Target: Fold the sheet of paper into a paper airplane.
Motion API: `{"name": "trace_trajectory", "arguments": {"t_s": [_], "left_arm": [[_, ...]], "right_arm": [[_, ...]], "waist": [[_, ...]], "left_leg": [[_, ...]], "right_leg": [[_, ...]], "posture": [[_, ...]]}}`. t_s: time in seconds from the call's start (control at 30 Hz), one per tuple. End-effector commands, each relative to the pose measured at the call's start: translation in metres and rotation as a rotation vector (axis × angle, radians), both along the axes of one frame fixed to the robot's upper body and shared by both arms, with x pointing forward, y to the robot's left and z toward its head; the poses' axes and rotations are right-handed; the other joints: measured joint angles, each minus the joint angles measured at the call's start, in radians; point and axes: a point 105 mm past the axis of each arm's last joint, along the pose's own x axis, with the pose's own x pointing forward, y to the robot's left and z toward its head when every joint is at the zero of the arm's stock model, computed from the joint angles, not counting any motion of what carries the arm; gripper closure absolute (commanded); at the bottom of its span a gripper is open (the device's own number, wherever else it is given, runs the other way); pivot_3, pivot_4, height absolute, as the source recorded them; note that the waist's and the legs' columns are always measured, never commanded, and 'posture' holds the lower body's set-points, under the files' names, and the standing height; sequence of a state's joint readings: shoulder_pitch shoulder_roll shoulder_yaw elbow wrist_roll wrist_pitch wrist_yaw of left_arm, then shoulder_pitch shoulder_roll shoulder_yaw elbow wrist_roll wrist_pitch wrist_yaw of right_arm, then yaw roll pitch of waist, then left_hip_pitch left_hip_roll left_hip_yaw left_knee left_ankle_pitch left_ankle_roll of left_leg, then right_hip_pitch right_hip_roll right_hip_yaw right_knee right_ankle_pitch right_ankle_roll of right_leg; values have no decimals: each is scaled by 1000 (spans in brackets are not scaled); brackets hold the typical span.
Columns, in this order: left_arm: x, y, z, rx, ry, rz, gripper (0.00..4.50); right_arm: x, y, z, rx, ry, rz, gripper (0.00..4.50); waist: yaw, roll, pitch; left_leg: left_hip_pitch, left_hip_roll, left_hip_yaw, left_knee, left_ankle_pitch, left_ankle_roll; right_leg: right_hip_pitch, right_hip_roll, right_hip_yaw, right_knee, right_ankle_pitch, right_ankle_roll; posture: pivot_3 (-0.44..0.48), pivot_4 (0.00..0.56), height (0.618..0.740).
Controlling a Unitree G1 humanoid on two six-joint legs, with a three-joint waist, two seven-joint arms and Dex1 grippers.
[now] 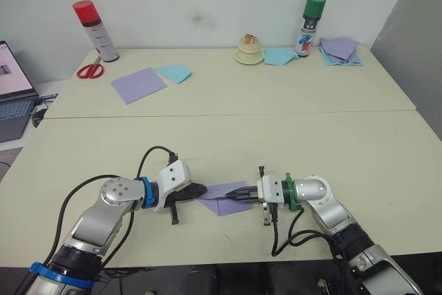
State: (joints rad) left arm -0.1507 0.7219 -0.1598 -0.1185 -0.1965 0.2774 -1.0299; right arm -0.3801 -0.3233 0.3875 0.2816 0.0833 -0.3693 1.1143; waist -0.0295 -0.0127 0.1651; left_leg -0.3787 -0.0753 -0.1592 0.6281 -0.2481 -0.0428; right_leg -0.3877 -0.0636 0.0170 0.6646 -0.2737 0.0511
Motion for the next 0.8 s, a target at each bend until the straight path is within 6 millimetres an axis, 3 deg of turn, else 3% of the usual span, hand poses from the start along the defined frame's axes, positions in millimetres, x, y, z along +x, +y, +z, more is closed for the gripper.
{"name": "trace_trajectory", "arguments": {"t_s": [0.03,0.43,0.8], "left_arm": [[-4,5,-11,37,28,2,4500],[-4,15,-9,44,8,15,4500],[13,27,8,13,-79,101,4500]], "right_arm": [[11,6,18,64,-21,-51,4476],[25,11,-1,-50,-56,-103,4476],[30,22,-7,-59,-104,-115,4476]], "waist": [[0,0,0],[-2,0,0],[-5,0,0]], "left_leg": [[0,0,0,0,0,0],[0,0,0,0,0,0],[1,1,0,0,0,0]], "right_leg": [[0,0,0,0,0,0],[0,0,0,0,0,0],[0,2,1,1,0,-1]], "posture": [[0,150,740],[0,150,740],[0,150,740]]}}
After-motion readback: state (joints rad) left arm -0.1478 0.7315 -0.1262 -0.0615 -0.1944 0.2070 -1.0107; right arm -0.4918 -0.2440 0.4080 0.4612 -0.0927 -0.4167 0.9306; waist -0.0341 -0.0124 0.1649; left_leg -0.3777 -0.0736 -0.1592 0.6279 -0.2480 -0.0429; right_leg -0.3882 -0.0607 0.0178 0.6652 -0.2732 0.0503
